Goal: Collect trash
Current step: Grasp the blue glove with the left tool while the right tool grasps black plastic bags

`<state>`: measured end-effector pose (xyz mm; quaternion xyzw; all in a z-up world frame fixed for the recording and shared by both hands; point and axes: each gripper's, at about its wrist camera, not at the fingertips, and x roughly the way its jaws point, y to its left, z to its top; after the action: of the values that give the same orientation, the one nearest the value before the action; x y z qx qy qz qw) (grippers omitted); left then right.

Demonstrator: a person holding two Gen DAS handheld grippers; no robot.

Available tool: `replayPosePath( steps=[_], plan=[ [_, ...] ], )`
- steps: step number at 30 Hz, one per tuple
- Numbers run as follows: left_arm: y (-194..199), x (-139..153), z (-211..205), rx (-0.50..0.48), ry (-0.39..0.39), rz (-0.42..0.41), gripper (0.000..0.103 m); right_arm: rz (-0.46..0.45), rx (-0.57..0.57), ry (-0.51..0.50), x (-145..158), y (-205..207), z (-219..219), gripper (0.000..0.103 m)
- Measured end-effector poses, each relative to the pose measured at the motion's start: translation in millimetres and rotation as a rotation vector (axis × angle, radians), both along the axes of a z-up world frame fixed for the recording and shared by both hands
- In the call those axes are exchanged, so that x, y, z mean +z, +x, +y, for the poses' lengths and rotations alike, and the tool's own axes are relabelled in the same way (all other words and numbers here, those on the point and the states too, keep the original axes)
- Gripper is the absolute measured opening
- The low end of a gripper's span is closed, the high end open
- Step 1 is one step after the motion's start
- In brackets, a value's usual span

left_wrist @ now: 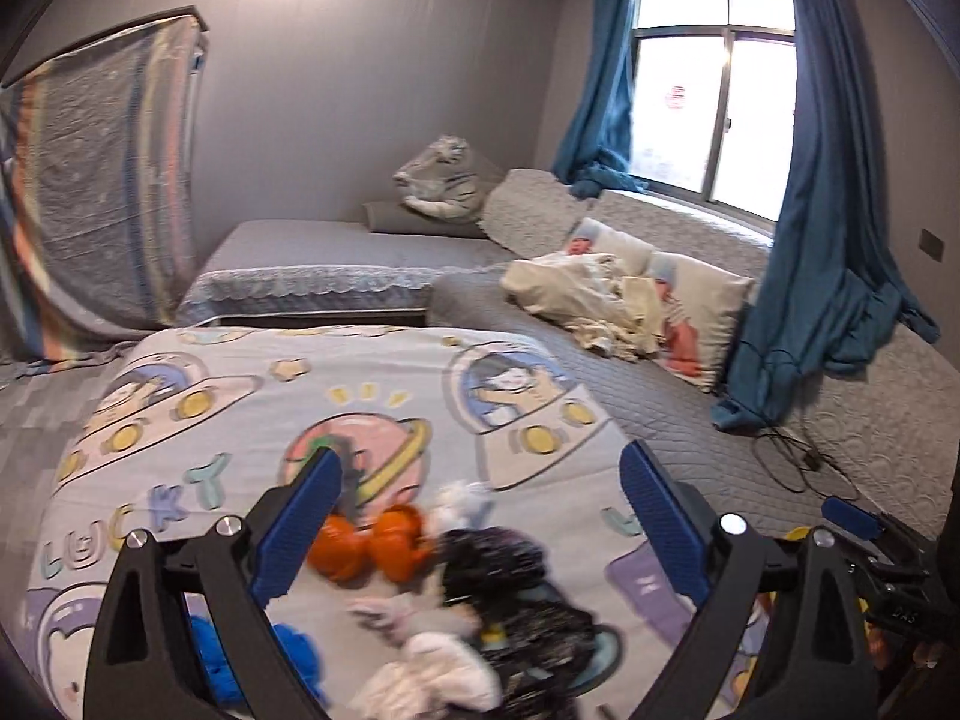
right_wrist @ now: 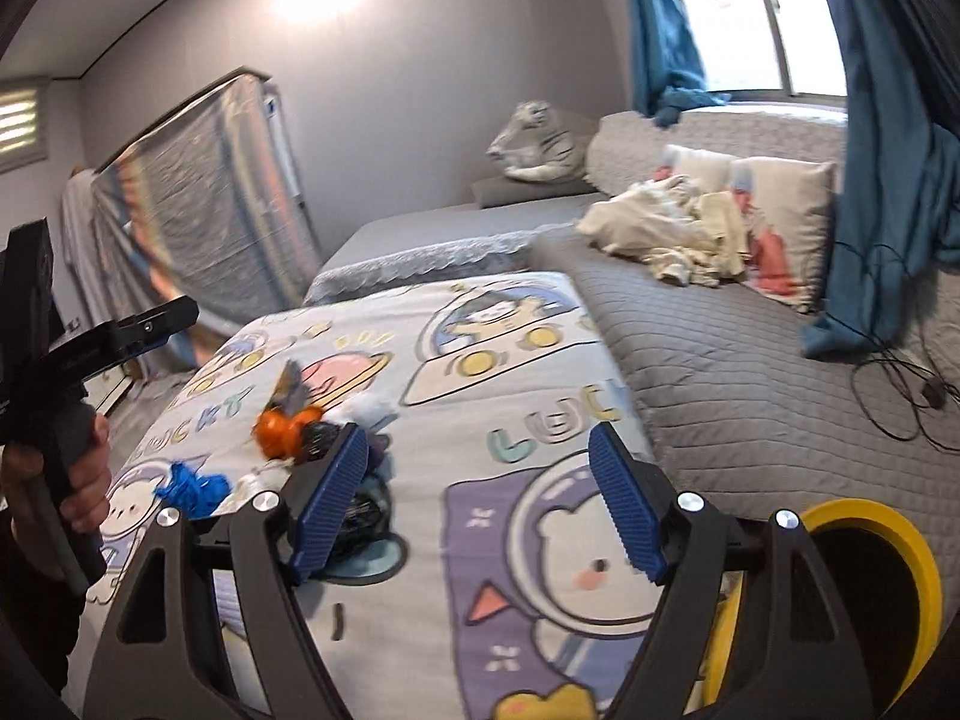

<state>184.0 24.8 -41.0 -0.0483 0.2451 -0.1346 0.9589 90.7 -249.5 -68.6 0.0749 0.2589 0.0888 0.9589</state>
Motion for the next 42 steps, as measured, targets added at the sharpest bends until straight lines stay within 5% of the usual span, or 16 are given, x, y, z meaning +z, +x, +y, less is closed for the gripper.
replayPosePath(
  steps=[15,33,42],
  plan=[
    [-21.3,-62.0,106.8,0.19,0.017,0.121,0.091,0.096,0.164,-0.063,-32.4,36.2,83.0,0.072],
    [-4.4,-139.9,130.2,0.159,0.036,0.324,0.091,0.294,0.268,-0.098,-88.4,140.1,138.0,0.072],
    [9.4,-148.8,119.1,0.101,0.045,0.377,0.063,0.353,0.276,-0.109,-104.3,158.2,144.6,0.063]
  ],
)
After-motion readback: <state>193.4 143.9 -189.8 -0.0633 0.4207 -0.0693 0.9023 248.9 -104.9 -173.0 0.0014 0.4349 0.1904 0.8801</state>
